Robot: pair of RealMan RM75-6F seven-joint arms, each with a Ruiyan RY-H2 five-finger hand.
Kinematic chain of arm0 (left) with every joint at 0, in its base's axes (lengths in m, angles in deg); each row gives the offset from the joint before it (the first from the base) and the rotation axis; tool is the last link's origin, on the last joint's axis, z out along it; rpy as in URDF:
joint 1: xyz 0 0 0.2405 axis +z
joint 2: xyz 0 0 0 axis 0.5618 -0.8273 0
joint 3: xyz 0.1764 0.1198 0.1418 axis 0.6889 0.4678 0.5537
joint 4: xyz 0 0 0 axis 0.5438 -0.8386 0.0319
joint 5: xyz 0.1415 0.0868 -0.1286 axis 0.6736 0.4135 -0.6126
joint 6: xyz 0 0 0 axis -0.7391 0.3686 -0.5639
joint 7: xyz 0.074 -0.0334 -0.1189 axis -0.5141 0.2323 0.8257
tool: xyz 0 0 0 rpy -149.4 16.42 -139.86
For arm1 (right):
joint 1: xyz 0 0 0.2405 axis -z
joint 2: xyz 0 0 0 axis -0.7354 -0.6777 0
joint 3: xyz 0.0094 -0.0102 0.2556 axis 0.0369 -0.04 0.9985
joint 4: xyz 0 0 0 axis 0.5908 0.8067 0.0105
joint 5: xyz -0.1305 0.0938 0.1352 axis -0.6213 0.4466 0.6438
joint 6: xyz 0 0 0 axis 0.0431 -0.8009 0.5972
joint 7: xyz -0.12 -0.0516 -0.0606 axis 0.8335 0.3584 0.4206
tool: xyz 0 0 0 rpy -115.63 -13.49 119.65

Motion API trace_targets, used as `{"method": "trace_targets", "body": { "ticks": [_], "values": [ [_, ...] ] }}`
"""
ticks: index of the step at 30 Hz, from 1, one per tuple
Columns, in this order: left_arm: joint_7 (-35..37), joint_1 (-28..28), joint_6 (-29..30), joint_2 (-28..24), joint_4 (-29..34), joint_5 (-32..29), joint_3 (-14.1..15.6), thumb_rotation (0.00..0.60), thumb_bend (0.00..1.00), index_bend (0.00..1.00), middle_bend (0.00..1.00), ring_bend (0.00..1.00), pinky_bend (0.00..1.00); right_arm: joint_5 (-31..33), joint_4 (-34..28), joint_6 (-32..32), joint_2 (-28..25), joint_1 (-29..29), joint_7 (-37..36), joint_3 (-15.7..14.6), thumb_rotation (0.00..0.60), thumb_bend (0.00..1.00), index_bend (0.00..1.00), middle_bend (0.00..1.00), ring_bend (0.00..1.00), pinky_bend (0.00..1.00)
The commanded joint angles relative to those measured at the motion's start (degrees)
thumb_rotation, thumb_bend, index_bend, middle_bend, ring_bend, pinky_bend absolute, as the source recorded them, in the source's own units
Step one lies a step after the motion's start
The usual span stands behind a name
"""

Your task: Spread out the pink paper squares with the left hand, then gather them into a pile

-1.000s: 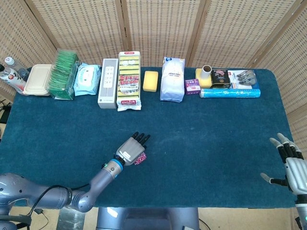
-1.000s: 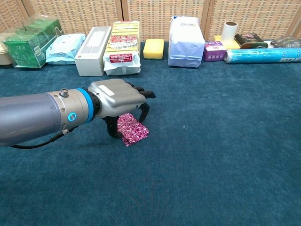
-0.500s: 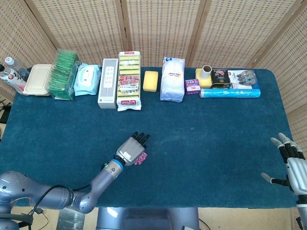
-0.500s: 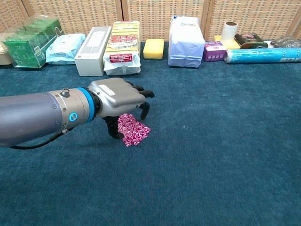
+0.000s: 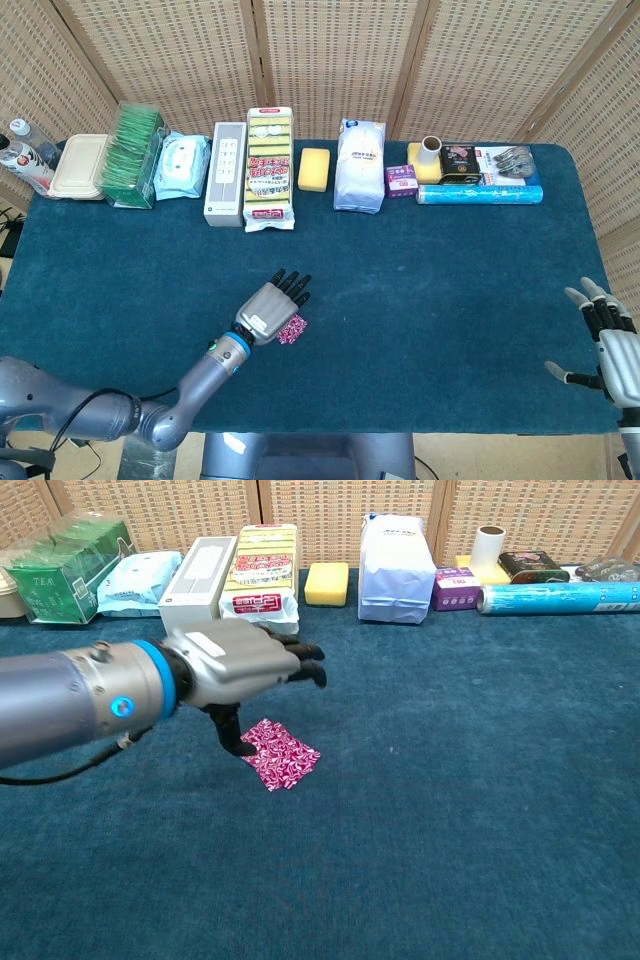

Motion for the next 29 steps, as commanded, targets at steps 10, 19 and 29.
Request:
{"method": "trace_targets", "body": {
  "ticks": [10, 19, 29],
  "values": [
    [22.0, 21.6, 25.3, -22.1, 9.7, 28.0, 14.2, 0.600, 0.16, 0.00, 0.00, 0.00, 0.10, 0.2, -0.2, 0.9, 1.1, -0.5, 3.2, -0.2, 0.600, 0.00, 0.10, 0.00, 0.00, 0.00],
    [44.8, 41.1, 43.1, -26.4, -3.2, 36.3, 18.0, 0.600, 0.15, 0.00, 0.00, 0.00, 0.10, 0.0, 2.1, -3.7, 4.4, 0.5, 12.5, 1.0, 0.600, 0.00, 0.13, 0.00, 0.00, 0.00],
    [54.7, 46.6, 41.0, -27.3, -6.5, 37.5, 15.1, 0.600, 0.15, 0.00, 0.00, 0.00, 0.10, -2.6, 6.7, -11.9, 10.5, 1.8, 22.2, 2.7, 0.600, 0.00, 0.13, 0.00, 0.00, 0.00]
  ]
}}
